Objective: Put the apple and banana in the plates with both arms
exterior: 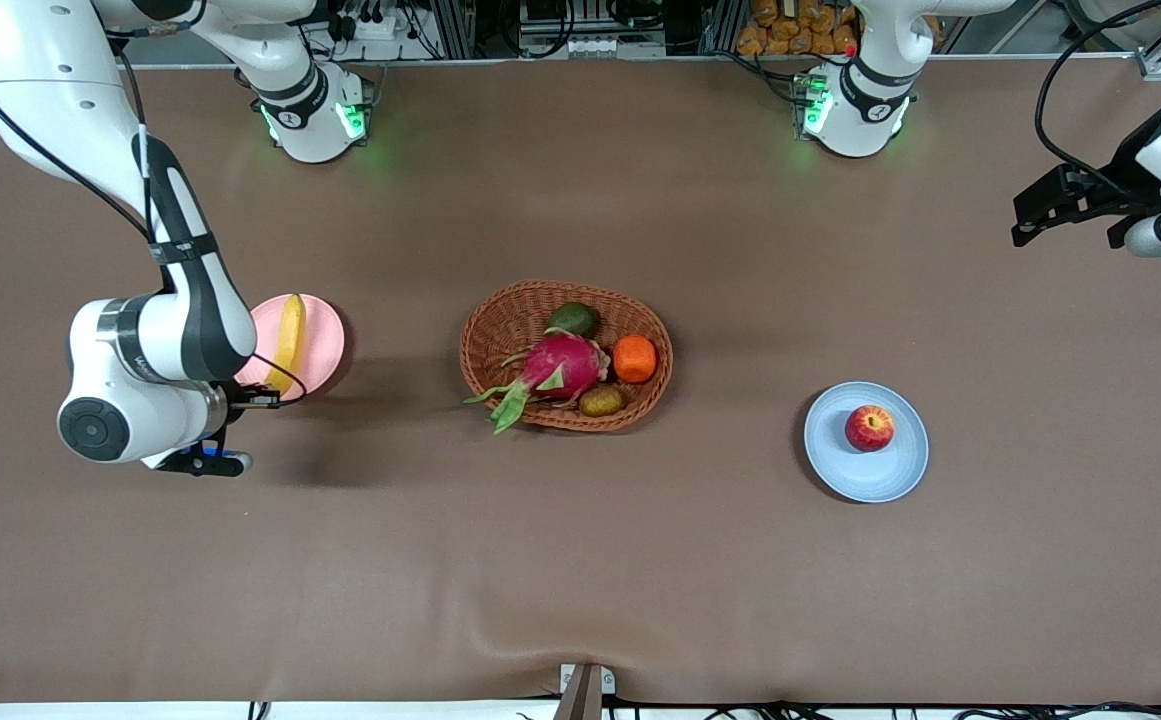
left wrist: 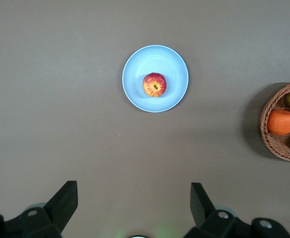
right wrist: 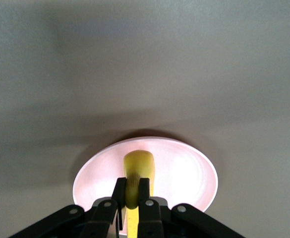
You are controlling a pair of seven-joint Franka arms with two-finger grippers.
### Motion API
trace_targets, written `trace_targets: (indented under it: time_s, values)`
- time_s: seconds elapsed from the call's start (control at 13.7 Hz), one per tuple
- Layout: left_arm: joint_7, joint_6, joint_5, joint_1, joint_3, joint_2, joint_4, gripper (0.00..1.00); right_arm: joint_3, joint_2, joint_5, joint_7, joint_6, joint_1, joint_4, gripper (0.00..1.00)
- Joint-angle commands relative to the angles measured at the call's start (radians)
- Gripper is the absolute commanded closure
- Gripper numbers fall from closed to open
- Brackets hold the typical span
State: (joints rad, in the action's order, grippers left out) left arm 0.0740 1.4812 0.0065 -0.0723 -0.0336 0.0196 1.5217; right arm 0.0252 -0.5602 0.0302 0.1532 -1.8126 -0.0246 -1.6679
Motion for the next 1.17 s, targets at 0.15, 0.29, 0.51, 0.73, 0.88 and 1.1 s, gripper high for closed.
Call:
trace_targets:
  time_s: [0.15, 0.29, 0.51, 0.73, 0.88, 1.1]
  values:
    - [0.0, -0.013, -0.005, 0.0, 0.0, 0.002, 0.002, 0.0, 0.005, 0.045, -0.01, 0.009, -0.005, 0.011, -0.003, 0.0]
    - [0.0, -0.013, -0.005, 0.003, 0.0, 0.003, 0.002, 0.0, 0.007, 0.045, -0.018, 0.006, 0.036, 0.005, 0.08, 0.0]
    - [0.0, -0.015, -0.005, 0.003, 0.0, 0.005, 0.002, 0.0, 0.008, 0.023, -0.044, -0.001, 0.145, -0.009, 0.271, 0.0]
    - [0.0, -0.01, -0.005, 0.002, 0.0, 0.0, -0.002, 0.0, 0.009, 0.026, -0.041, -0.003, 0.199, -0.031, 0.423, 0.0]
    - [0.0, -0.009, -0.005, 0.003, 0.0, -0.003, -0.002, 0.0, 0.015, 0.031, -0.039, -0.004, 0.287, -0.031, 0.537, 0.0]
    - [-0.005, -0.01, -0.005, 0.006, 0.0, -0.003, -0.002, 0.0, 0.013, 0.11, -0.041, -0.004, 0.361, -0.032, 0.585, 0.0]
